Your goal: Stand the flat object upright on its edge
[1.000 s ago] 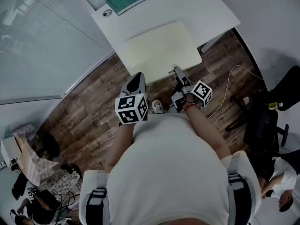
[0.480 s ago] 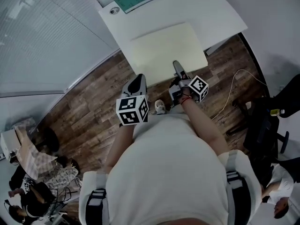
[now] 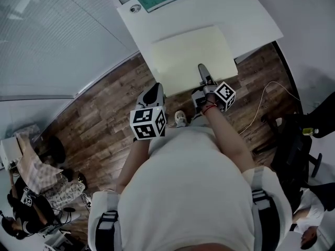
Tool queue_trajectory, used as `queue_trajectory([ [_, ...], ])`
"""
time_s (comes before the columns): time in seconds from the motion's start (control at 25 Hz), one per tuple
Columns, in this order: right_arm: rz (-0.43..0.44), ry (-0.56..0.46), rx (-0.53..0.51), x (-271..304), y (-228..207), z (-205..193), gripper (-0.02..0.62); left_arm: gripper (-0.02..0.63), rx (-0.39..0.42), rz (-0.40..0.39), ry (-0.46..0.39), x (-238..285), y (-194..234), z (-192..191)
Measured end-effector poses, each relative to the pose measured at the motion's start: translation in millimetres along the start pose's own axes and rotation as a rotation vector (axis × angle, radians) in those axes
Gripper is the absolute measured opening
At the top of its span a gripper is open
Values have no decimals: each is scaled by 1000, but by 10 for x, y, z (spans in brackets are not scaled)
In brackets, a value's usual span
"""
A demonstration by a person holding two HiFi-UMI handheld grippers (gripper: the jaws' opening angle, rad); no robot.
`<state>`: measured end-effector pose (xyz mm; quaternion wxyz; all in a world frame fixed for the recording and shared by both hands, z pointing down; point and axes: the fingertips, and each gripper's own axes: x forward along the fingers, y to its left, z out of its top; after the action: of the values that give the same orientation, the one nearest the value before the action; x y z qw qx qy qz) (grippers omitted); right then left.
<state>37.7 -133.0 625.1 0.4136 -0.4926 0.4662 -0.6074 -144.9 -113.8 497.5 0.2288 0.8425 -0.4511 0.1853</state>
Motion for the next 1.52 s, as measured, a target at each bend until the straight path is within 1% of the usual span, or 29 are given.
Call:
queue_trajectory([
  [0.16, -17, 12, -10, 50, -7, 15, 460, 19, 2, 4, -1, -2, 21, -2],
  [0.4, -19, 13, -49, 97, 13, 39, 454, 19, 3, 2, 1, 3, 25, -10],
  [0.84, -33, 19, -63, 71, 18, 22, 403, 18, 1, -7, 0, 44, 74, 23],
  [1.36, -7, 18, -69, -63, 38, 24, 399, 20, 1, -9, -6, 21, 97, 31],
  [1.52, 2, 19, -79, -168, 69, 12, 362, 19, 0, -13, -7, 32, 95, 42],
])
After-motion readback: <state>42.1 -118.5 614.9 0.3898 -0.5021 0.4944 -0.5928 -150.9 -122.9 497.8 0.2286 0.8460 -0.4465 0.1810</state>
